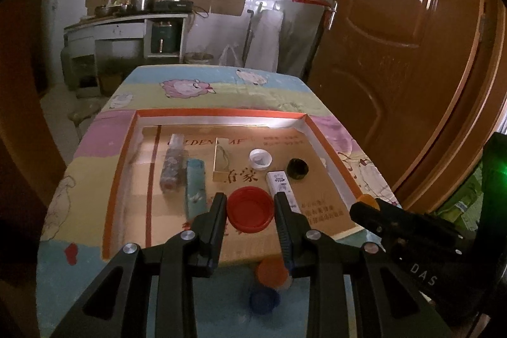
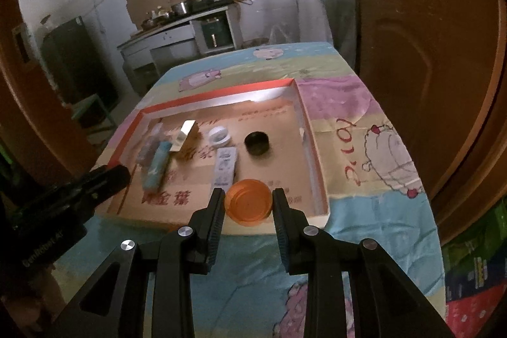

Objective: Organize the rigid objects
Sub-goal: 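Carry the red cap and orange cap with both grippers over the tray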

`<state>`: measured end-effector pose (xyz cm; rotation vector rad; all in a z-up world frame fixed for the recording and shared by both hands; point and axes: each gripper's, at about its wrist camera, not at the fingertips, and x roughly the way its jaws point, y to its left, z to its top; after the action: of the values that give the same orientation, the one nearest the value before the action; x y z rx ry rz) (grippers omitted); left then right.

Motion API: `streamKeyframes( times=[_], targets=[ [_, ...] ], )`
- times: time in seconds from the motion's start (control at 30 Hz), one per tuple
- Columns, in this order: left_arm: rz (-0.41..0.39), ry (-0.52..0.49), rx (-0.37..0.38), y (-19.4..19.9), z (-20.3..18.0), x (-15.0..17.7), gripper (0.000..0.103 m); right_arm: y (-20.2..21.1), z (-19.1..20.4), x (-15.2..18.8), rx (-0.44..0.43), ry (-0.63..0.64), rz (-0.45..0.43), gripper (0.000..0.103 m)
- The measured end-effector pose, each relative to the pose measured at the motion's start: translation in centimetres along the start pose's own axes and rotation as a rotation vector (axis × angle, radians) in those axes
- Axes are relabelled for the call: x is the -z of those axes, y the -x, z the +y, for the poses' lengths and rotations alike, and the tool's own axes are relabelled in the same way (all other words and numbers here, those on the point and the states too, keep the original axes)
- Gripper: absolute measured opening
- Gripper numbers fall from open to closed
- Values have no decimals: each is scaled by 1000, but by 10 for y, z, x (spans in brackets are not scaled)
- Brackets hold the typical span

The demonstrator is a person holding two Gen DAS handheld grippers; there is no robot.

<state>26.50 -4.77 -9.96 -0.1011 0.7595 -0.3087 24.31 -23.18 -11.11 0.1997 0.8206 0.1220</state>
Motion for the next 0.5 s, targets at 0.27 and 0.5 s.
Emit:
streamKeyframes(
  times=[0.27, 0.5],
  targets=[
    [40, 1, 2, -33, -1, -7, 31, -26, -10, -14, 3, 6, 18, 31],
    [81, -1, 3, -58, -2, -13, 31, -49, -15, -20, -2, 9, 42, 31]
  ],
)
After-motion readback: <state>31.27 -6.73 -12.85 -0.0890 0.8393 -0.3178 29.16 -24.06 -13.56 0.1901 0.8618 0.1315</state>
